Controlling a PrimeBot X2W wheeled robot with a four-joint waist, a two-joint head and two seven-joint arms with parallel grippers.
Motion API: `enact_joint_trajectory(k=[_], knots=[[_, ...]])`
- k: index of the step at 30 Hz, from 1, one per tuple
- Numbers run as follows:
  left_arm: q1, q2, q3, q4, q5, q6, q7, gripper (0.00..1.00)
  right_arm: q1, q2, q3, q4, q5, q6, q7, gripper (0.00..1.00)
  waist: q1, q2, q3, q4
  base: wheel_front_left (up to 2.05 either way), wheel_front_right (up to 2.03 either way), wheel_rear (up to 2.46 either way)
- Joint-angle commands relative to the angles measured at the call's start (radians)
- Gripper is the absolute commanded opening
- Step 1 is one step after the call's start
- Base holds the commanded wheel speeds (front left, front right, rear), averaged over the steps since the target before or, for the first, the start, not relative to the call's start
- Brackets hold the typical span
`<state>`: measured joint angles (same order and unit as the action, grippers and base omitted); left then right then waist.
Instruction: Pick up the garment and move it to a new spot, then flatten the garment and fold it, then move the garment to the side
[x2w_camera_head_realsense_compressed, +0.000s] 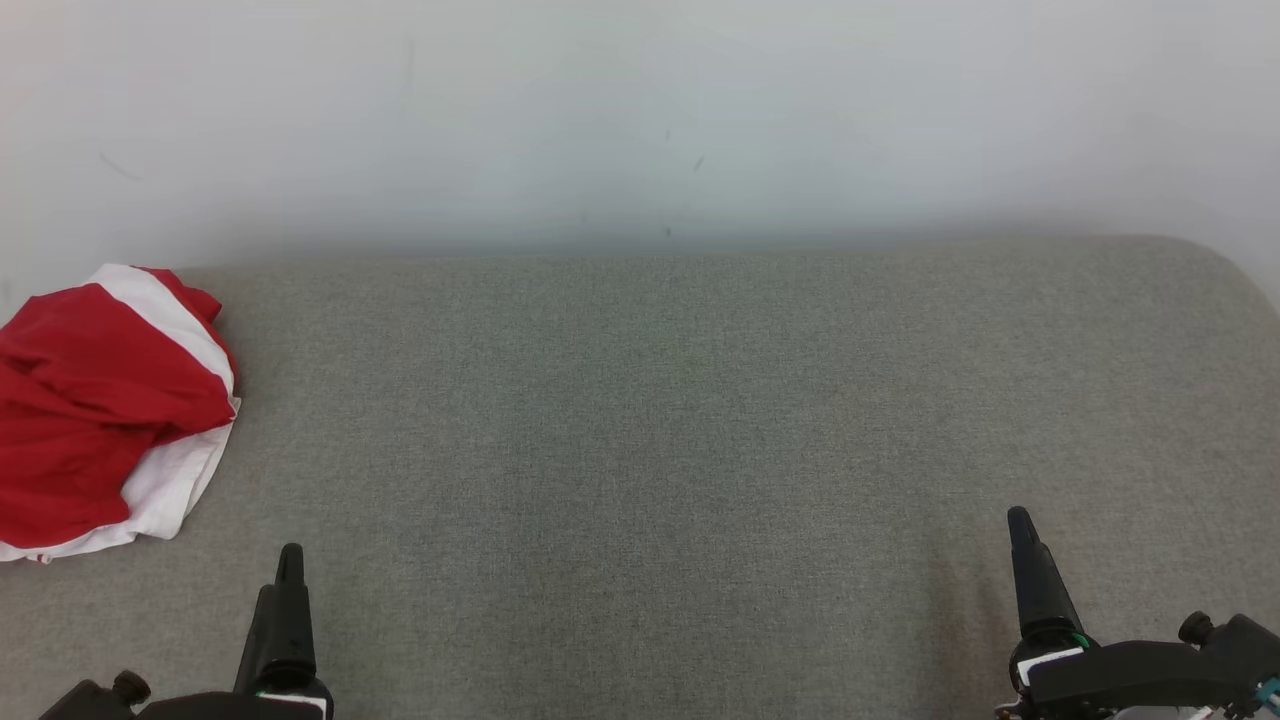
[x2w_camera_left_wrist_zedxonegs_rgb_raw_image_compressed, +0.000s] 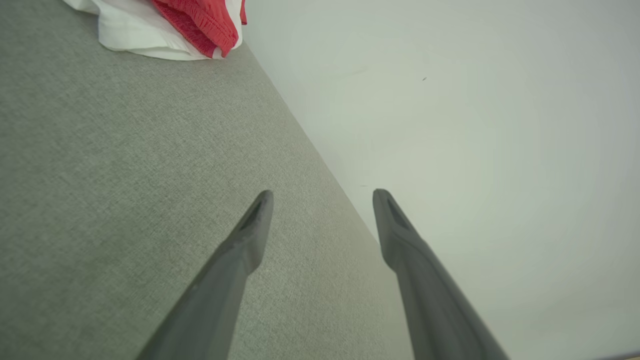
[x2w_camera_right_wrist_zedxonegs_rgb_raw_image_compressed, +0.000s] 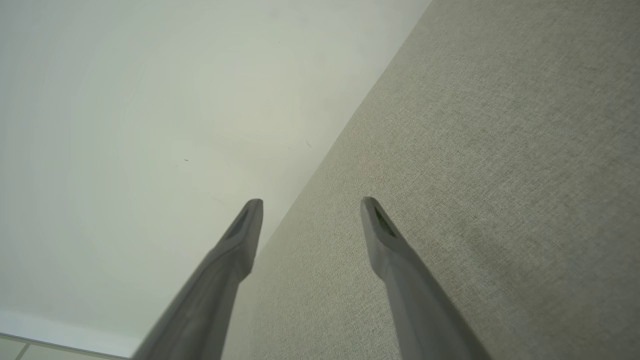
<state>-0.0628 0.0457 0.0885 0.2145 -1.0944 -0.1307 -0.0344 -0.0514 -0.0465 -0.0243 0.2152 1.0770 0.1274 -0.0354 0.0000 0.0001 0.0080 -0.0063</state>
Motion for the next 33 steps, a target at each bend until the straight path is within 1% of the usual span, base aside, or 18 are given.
enact_joint_trajectory(k=[1,9,16,33], knots=[[-0.007,0.004,0.002,-0.02,0.05,0.0,-0.01,1.0,-0.007,-0.003,0.004,-0.018,-0.045,0.003,-0.01,1.0,0.0,-0.0001,0.0,0.0,0.0,0.0,0.0],[0.0,0.014,-0.01,-0.037,0.235,0.0,-0.038,1.0,-0.002,-0.004,0.012,-0.029,-0.206,0.003,-0.038,1.0,0.0,-0.0001,0.003,-0.001,0.0,0.0,0.0],[0.003,0.022,-0.028,-0.051,0.365,0.003,-0.061,1.0,0.001,-0.004,0.013,-0.042,-0.342,0.003,-0.061,1.0,0.0,-0.0001,0.005,-0.001,0.0,0.0,0.0],[0.016,0.039,-0.053,-0.07,0.575,0.016,-0.108,1.0,0.009,-0.004,0.028,-0.05,-0.554,0.004,-0.108,1.0,0.0,-0.0001,0.008,-0.002,0.0,0.0,0.0]])
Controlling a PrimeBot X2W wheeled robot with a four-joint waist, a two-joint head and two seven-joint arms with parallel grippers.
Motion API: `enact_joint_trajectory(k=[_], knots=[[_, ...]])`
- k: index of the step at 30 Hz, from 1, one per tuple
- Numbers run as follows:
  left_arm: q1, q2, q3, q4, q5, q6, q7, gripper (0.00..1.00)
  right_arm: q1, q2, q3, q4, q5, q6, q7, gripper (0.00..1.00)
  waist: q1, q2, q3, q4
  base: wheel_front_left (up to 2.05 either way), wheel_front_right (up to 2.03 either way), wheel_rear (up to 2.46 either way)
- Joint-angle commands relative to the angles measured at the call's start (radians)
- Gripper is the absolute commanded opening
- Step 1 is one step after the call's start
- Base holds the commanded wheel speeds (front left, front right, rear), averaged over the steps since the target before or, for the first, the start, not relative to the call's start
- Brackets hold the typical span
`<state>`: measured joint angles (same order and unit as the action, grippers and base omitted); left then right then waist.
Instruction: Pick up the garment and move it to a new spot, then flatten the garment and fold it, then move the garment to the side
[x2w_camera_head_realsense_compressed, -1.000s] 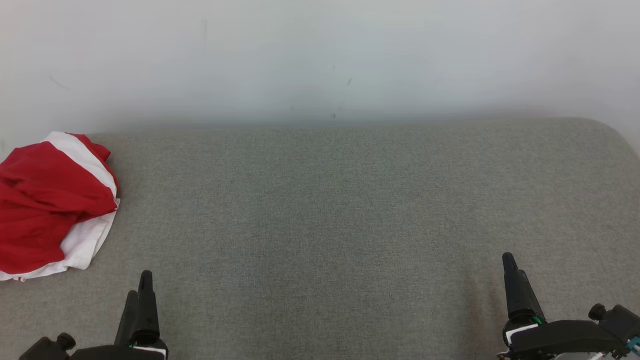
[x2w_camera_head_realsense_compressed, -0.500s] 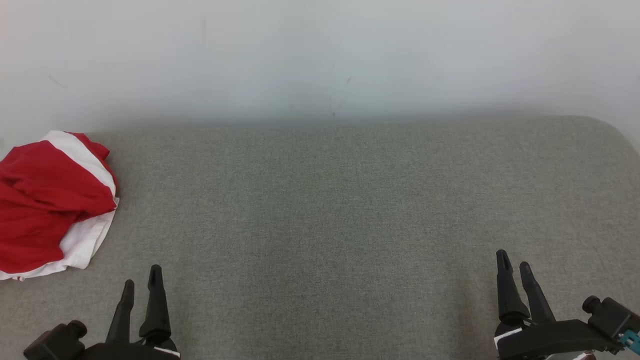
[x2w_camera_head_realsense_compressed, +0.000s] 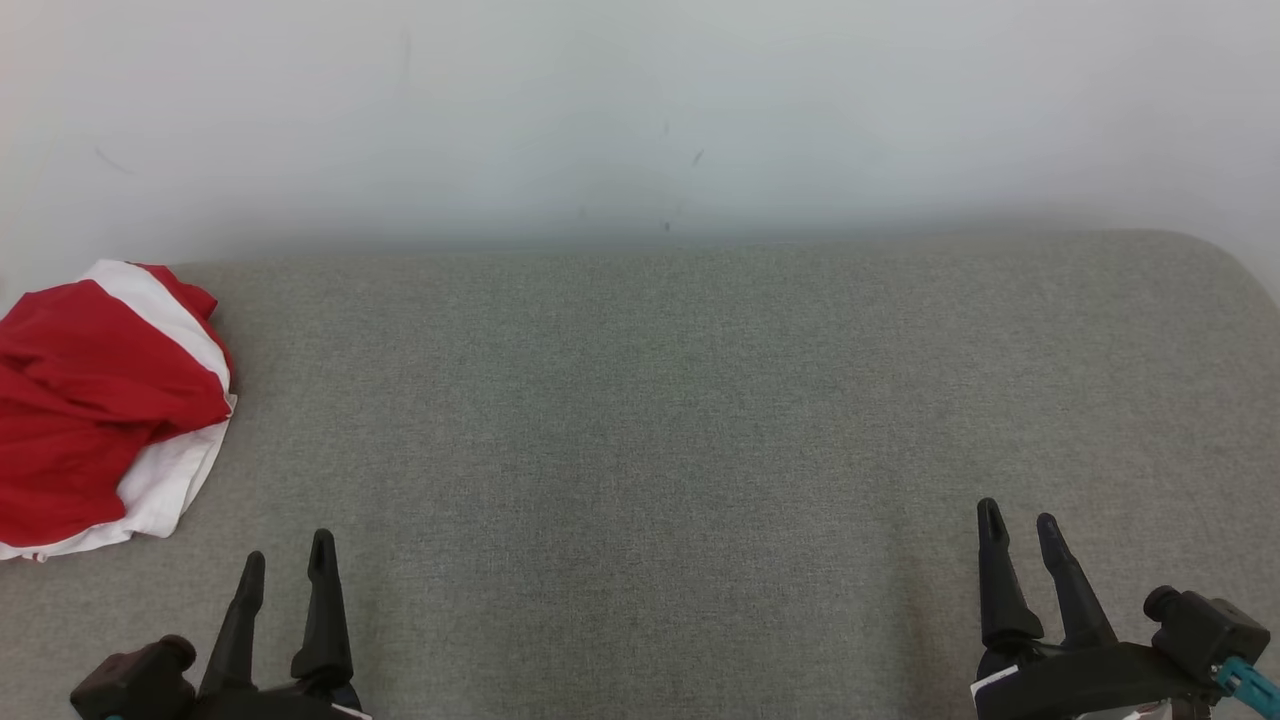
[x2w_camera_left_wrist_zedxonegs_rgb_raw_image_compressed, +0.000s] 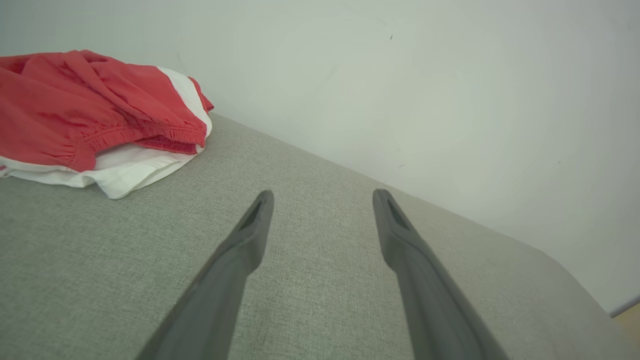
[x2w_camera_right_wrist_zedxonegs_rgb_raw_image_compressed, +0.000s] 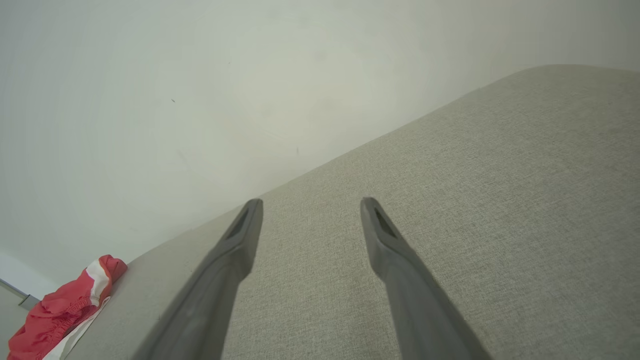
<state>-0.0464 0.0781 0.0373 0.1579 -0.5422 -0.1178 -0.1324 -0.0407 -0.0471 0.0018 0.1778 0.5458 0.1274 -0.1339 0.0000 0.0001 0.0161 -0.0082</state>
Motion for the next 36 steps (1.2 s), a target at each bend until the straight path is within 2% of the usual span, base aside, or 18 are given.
enact_joint_trajectory(k=[1,36], knots=[[0.001,0.008,-0.003,-0.015,0.034,0.003,-0.013,1.0,-0.002,-0.004,0.003,-0.013,-0.035,0.004,-0.012,1.0,0.0,-0.0001,0.001,0.0,0.0,0.0,0.0],[0.02,0.019,-0.004,-0.038,0.345,0.012,-0.092,1.0,0.009,-0.004,0.024,-0.025,-0.363,0.004,-0.09,1.0,0.0,-0.0001,0.007,-0.005,0.0,0.0,0.0]])
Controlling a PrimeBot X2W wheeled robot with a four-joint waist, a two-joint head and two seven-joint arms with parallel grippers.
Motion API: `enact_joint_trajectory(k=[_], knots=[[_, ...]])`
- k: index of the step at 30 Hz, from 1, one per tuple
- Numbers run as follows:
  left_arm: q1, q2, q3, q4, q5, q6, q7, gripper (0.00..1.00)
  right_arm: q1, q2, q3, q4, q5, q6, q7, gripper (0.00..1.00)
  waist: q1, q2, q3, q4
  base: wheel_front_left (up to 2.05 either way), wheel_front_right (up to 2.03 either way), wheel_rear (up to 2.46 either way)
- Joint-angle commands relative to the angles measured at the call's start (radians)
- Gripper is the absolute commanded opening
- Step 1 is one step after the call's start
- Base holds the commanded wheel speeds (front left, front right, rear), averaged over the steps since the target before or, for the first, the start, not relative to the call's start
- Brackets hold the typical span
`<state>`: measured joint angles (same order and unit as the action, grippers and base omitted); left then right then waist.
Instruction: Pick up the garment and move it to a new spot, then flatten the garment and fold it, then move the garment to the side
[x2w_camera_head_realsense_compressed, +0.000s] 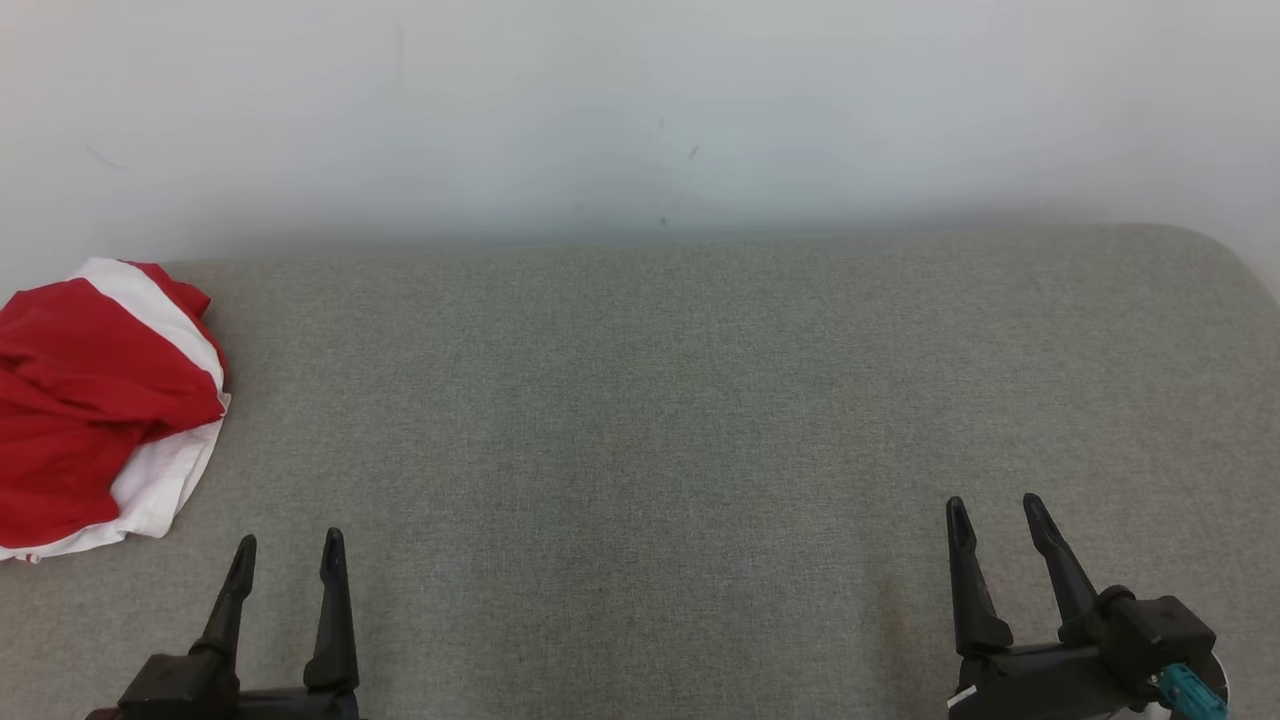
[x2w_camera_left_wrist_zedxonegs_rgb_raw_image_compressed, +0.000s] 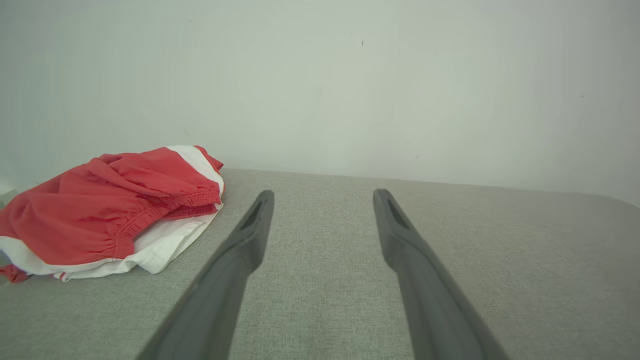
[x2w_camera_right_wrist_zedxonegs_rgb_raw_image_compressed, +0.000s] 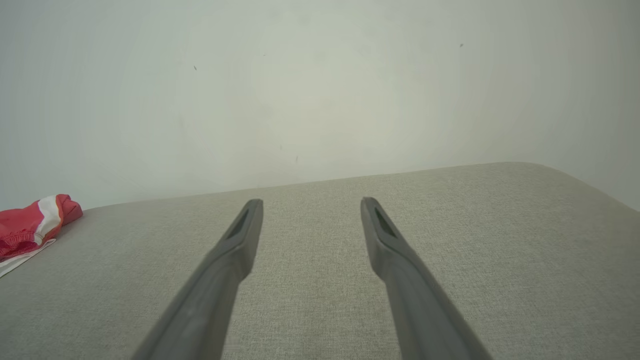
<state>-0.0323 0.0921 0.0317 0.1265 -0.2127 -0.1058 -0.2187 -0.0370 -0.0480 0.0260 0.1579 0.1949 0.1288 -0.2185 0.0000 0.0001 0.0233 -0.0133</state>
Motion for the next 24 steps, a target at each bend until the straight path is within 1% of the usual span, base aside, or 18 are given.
enact_joint_trajectory(k=[1,10,18,22,24], knots=[[0.007,0.005,0.003,-0.007,0.024,0.0,-0.008,1.0,0.005,-0.003,-0.001,-0.004,-0.019,0.003,-0.007,1.0,0.0,-0.0001,0.0,-0.001,0.0,0.0,0.0],[0.018,0.003,0.014,-0.008,0.091,0.008,-0.025,1.0,0.011,-0.003,-0.004,0.001,-0.084,0.003,-0.024,1.0,0.0,-0.0001,-0.004,-0.006,0.0,0.0,0.0],[0.032,0.01,0.034,-0.003,0.148,0.006,-0.041,1.0,0.015,-0.003,-0.002,-0.002,-0.14,0.003,-0.042,1.0,0.0,-0.0001,-0.005,-0.007,0.0,0.0,0.0],[0.037,0.006,0.046,0.004,0.155,0.003,-0.048,1.0,0.017,-0.004,-0.005,-0.007,-0.16,0.003,-0.048,1.0,0.0,-0.0001,-0.007,-0.007,0.0,0.0,0.0],[0.037,0.005,0.049,0.008,0.146,0.004,-0.047,1.0,0.017,-0.003,-0.007,-0.007,-0.15,0.003,-0.048,1.0,0.0,-0.0001,-0.008,-0.008,0.0,0.0,0.0]])
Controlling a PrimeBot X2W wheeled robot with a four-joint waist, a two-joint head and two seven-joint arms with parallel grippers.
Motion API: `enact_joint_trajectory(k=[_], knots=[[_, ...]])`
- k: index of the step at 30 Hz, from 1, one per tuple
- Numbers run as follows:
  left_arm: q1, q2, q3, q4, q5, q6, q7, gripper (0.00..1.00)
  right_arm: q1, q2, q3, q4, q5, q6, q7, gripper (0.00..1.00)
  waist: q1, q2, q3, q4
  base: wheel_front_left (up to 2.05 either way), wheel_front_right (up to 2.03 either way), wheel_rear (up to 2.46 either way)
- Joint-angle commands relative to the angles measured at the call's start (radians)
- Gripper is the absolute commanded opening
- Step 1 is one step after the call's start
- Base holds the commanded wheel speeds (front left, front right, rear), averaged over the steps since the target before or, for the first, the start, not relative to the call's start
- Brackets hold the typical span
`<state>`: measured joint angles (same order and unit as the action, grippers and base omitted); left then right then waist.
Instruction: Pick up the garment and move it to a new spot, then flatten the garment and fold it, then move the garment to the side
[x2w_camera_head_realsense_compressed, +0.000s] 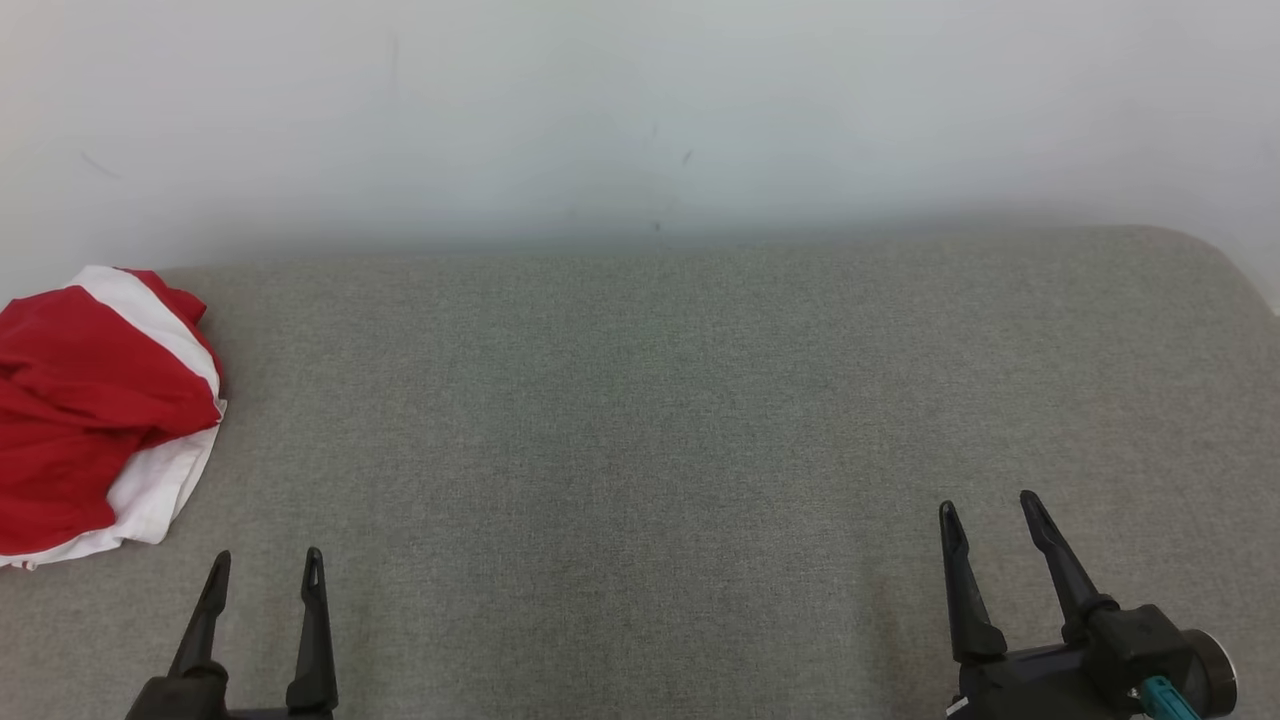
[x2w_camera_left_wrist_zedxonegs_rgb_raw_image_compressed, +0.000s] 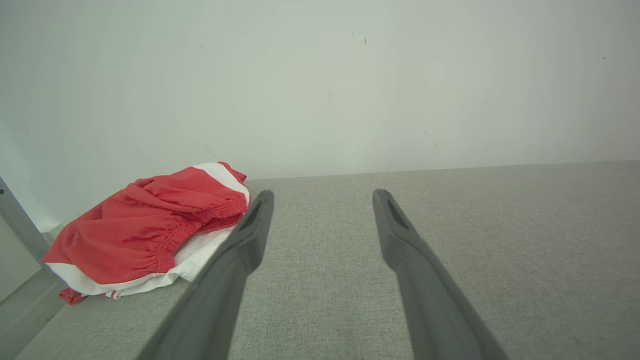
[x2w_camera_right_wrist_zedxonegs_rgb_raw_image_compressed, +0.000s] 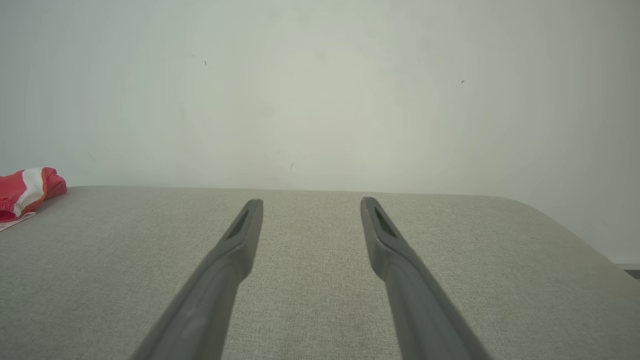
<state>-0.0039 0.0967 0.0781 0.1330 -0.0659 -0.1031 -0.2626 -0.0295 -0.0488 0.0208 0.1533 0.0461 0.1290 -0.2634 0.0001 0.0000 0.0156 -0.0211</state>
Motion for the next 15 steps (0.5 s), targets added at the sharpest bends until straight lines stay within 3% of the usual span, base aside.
enact_joint_trajectory(k=[1,15], knots=[[0.009,-0.001,0.005,0.005,-0.009,0.0,-0.004,1.0,0.008,-0.003,-0.004,-0.002,0.008,0.003,-0.002,1.0,-0.0001,0.0,-0.001,0.0,0.0,0.0,0.0],[-0.008,-0.003,0.014,0.033,-0.039,0.005,0.0,1.0,0.001,-0.003,0.005,0.03,0.111,0.003,-0.002,1.0,-0.0001,0.0,-0.011,-0.004,0.0,0.0,0.0]])
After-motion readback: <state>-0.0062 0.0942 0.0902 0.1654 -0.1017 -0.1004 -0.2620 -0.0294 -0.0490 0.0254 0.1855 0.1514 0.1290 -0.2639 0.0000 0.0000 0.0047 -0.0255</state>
